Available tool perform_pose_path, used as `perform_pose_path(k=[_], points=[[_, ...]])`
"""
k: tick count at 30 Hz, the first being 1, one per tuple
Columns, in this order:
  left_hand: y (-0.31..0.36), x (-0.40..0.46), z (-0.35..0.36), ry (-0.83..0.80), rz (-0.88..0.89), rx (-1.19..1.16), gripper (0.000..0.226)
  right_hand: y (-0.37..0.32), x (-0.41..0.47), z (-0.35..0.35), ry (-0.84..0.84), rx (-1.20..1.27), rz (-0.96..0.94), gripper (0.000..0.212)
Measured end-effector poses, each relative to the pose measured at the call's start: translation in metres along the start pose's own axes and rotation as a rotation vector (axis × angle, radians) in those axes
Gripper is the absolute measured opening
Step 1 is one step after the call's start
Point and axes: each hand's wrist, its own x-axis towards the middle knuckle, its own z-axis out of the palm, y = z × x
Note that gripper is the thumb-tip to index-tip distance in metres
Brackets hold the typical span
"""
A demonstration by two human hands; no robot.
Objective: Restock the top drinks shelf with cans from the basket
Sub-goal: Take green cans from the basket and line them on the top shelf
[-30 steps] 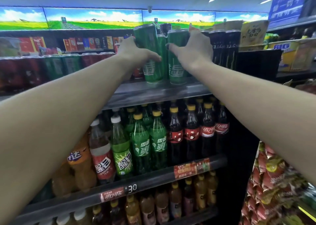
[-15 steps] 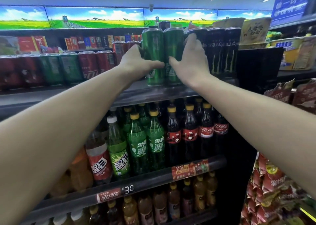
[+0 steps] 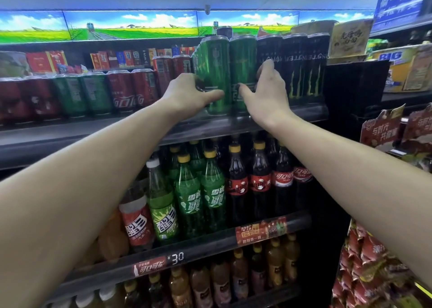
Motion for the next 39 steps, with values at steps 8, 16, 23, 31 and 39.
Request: perform_pose_path(k=[8,16,23,31,39], points=[[-0.003,0.0,0.001,-0.034,0.016,0.0,0.063,-0.001,-0.002,0.0,-0.001,0.024,0.027,0.053],[0.003,-0.006,0.0,-0.028,0.003,0.037,0.067,-0.006,-0.007,-0.004,-0.016,0.086,0.089,0.037],[0.004,-0.051,-0.017,0.143,0.164,0.21,0.056,-0.015,-0.051,0.008,0.166,0.14,-0.015,0.023],[-0.092,-0.184,0.013,0.101,0.308,0.283,0.016,-0.025,-0.175,0.077,-0.146,0.32,0.053,0.017],[-0.239,-0.328,0.09,-0.413,-0.158,0.234,0.023,0.017,-0.347,0.182,-0.703,0.273,0.424,0.026]])
